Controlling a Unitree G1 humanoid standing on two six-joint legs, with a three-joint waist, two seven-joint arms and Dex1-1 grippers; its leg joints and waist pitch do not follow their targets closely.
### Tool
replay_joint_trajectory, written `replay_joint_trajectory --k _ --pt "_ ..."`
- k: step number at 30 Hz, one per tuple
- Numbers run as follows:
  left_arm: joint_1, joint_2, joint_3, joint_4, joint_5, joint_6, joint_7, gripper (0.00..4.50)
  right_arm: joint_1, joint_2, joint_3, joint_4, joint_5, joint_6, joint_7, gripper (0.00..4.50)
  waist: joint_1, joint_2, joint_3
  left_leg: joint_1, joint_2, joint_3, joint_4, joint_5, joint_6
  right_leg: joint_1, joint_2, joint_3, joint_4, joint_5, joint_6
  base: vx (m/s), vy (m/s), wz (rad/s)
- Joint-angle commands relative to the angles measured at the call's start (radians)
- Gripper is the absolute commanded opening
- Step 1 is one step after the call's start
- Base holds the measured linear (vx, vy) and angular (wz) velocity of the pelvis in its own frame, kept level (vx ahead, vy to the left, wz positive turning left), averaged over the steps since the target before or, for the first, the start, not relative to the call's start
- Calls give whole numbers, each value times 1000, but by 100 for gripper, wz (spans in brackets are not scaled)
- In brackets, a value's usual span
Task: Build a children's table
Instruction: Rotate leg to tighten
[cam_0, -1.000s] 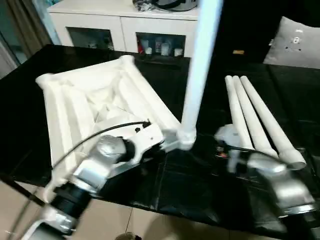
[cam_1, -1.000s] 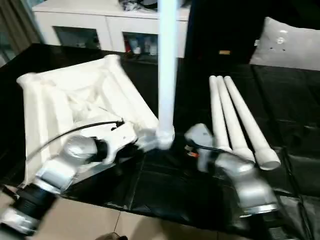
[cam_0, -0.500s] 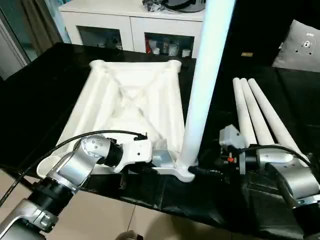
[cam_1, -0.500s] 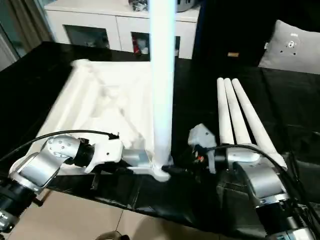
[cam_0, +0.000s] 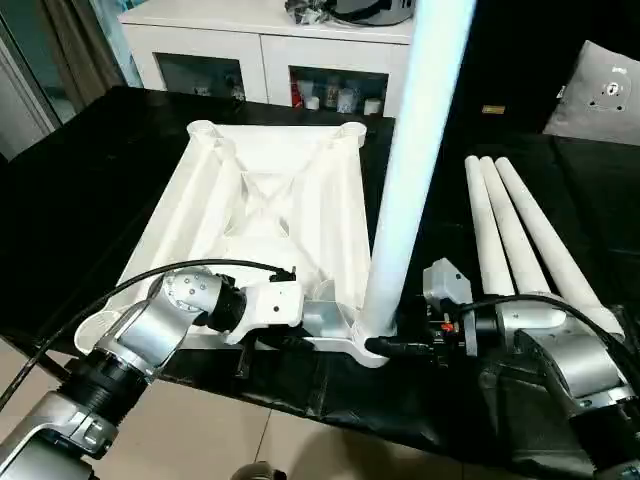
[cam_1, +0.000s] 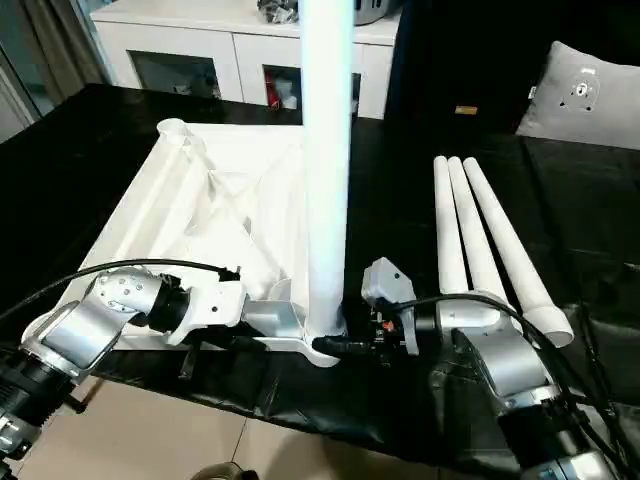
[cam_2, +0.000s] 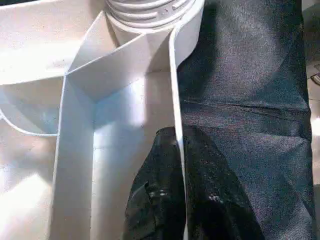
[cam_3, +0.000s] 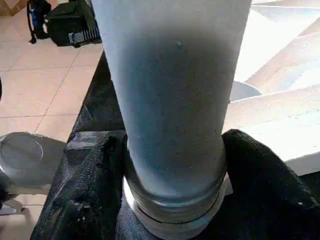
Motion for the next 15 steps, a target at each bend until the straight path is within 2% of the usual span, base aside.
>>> replay_joint_trajectory --k 1,4,5,7,8,9,10,11,12,14,15 --pt "-1 1 -22 -3 13 -8 -21 0 2 21 2 -16 24 28 -2 273 -2 -9 -63 18 62 -21 -66 -147 55 38 -88 46 -74 -69 -238 0 0 0" --pt "18 -15 3 -31 -10 33 9 0 29 46 -12 -49 63 65 -23 269 -2 -9 -63 19 62 -20 -66 -147 55 37 -88 46 -74 -64 -240 0 0 0" --pt "19 -18 6 -33 -11 38 16 0 30 50 -13 -50 64 67 -29 269 -1 -6 -63 19 63 -21 -67 -147 54 37 -89 46 -73 -62 -242 0 0 0" --pt "35 -65 45 -59 -24 112 108 0 46 104 -23 -54 57 96 -125 268 -3 -6 -63 19 63 -22 -68 -148 49 35 -88 45 -73 -59 -245 0 0 0" --pt "35 -65 45 -59 -24 112 108 0 46 104 -23 -54 57 96 -125 268 -7 -7 -60 21 61 -21 -70 -168 40 33 -87 45 -78 -91 -243 0 0 0" --pt "44 -106 70 -75 -18 183 190 0 52 153 -20 -43 21 97 -217 268 -11 -6 -59 20 61 -22 -72 -183 27 35 -89 46 -79 -124 -237 0 0 0" --pt "44 -106 70 -75 -18 183 190 0 52 153 -20 -43 21 97 -217 268 -13 -6 -57 21 62 -23 -75 -192 21 33 -90 47 -82 -140 -234 0 0 0" --pt "54 -178 111 -94 -9 299 318 0 40 255 -41 9 -36 89 -403 267 -16 -5 -56 20 60 -24 -75 -203 16 34 -90 46 -84 -158 -231 0 0 0" --pt "55 -214 131 -96 -8 339 375 0 30 305 -63 38 -49 91 -490 267 -35 -8 -54 17 57 -28 -81 -218 -11 36 -92 44 -85 -199 -226 0 0 0" --pt "52 -262 153 -91 0 390 449 0 14 374 -102 70 -42 122 -592 267 -51 -11 -54 18 52 -28 -80 -229 -18 36 -90 44 -92 -240 -213 0 0 0" --pt "49 -284 159 -87 9 405 483 0 6 403 -118 84 -39 135 -637 267 -52 -10 -55 20 52 -28 -79 -228 -13 34 -91 45 -94 -242 -209 0 0 0"
